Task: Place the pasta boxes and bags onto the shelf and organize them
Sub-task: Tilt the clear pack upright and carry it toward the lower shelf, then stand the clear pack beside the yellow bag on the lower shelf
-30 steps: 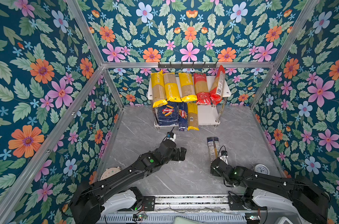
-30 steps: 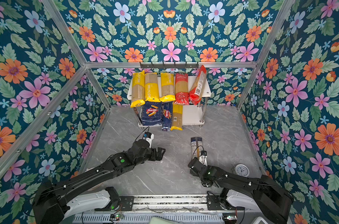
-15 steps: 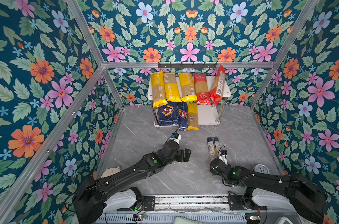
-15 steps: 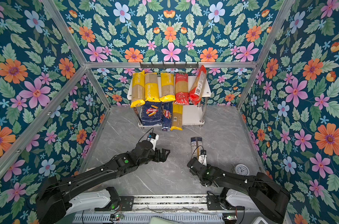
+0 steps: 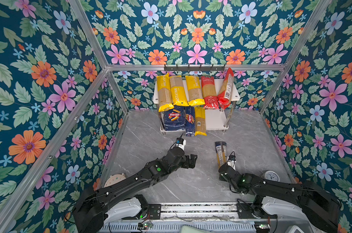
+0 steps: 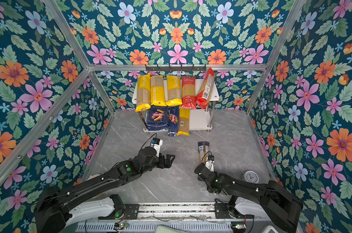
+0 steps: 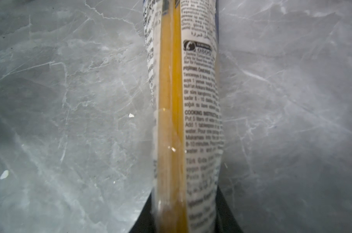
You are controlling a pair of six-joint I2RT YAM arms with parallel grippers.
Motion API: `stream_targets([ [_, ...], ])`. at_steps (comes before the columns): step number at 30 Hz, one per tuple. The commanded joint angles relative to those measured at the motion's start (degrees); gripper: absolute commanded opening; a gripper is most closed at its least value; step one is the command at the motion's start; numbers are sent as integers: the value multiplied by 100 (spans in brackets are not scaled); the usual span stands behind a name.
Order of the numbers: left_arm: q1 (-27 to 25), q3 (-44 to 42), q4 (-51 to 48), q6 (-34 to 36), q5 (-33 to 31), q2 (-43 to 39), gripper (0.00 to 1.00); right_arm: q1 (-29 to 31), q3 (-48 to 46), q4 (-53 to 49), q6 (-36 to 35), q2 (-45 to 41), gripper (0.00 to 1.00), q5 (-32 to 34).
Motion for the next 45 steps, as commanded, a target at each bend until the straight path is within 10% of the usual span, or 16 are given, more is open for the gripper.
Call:
stream_targets([
  [1, -7, -54, -199, 96, -281, -182, 99, 20, 46, -952, -170, -87, 21, -661],
  [45, 576, 281, -713, 1077, -585, -348, 99, -887, 2345, -815, -1850, 276, 16, -235],
])
